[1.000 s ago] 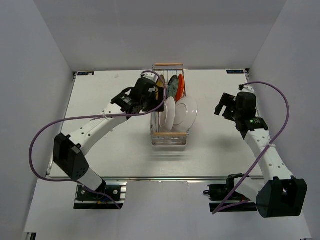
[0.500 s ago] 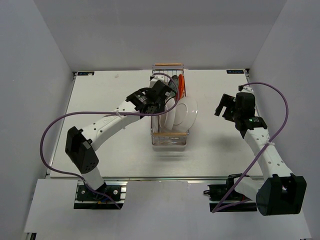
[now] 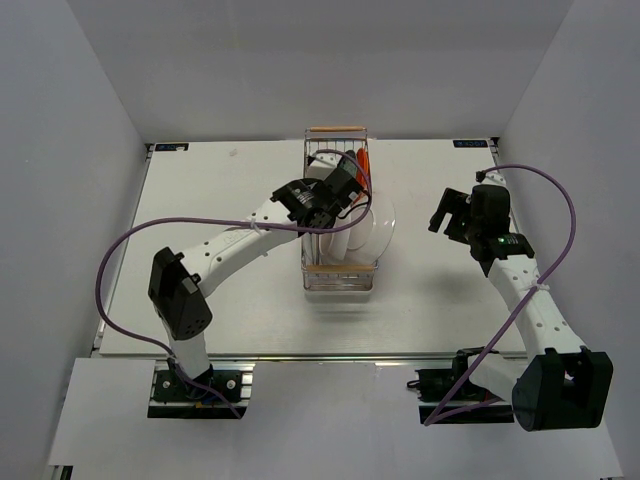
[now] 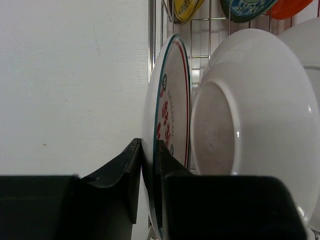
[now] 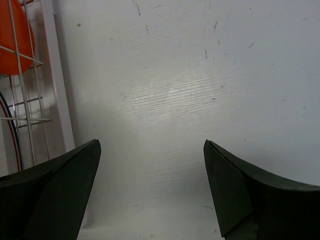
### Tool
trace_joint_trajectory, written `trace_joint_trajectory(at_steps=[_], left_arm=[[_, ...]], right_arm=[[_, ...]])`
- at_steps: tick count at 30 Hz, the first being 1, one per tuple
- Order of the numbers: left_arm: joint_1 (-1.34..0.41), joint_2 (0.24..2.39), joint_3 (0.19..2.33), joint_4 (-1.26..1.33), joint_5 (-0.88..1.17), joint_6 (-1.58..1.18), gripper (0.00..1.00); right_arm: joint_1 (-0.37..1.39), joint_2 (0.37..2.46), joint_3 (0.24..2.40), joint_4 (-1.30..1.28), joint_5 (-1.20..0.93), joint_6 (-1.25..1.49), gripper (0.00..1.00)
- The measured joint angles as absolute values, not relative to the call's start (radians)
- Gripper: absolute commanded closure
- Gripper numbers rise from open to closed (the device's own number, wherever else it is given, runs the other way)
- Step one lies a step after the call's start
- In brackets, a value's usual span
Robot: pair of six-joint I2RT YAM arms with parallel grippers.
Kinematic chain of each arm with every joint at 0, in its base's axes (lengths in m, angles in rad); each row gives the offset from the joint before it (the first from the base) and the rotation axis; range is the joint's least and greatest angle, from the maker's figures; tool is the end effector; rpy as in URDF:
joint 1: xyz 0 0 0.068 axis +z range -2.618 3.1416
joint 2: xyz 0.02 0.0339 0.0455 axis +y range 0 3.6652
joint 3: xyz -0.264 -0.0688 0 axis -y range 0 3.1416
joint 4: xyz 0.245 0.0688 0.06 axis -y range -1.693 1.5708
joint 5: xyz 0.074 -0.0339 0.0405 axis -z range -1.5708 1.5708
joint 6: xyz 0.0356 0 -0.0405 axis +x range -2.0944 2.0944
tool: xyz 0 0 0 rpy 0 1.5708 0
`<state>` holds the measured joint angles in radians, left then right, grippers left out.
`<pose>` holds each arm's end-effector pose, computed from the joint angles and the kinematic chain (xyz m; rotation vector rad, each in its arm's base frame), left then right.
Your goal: Unload the plates from the dish rack
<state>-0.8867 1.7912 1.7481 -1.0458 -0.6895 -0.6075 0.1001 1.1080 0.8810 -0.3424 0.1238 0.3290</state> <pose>0.2527 -0.2741 0.3306 0.1204 2.3313 0.2243 0.2456 0.0203 0.2941 0.3160 2.1142 0.1195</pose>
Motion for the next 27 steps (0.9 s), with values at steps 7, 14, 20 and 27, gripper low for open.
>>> trace_joint_trajectory(at_steps=[7, 14, 20, 27], left_arm=[[-0.901, 1.797, 1.772, -1.081, -0.722, -0.621, 0.94], [-0.908, 1.797, 1.823, -1.114, -0.753, -0.616, 0.94], [-0.914, 1.797, 1.906, -1.148, -0.787, -0.598, 0.94], [-0.925, 1.792, 1.976, -1.155, -0.824, -0.560, 0.92]], right_arm=[[0.100, 1.108, 0.881, -0.342, 0.124, 0.329, 0.11], [0.100, 1.108, 0.881, -0.342, 0.124, 0.329, 0.11], [0.100, 1.108, 0.881, -0.342, 0.124, 0.329, 0.11], [0.100, 1.112, 0.883, -0.348, 0.117, 0.328, 0.11]])
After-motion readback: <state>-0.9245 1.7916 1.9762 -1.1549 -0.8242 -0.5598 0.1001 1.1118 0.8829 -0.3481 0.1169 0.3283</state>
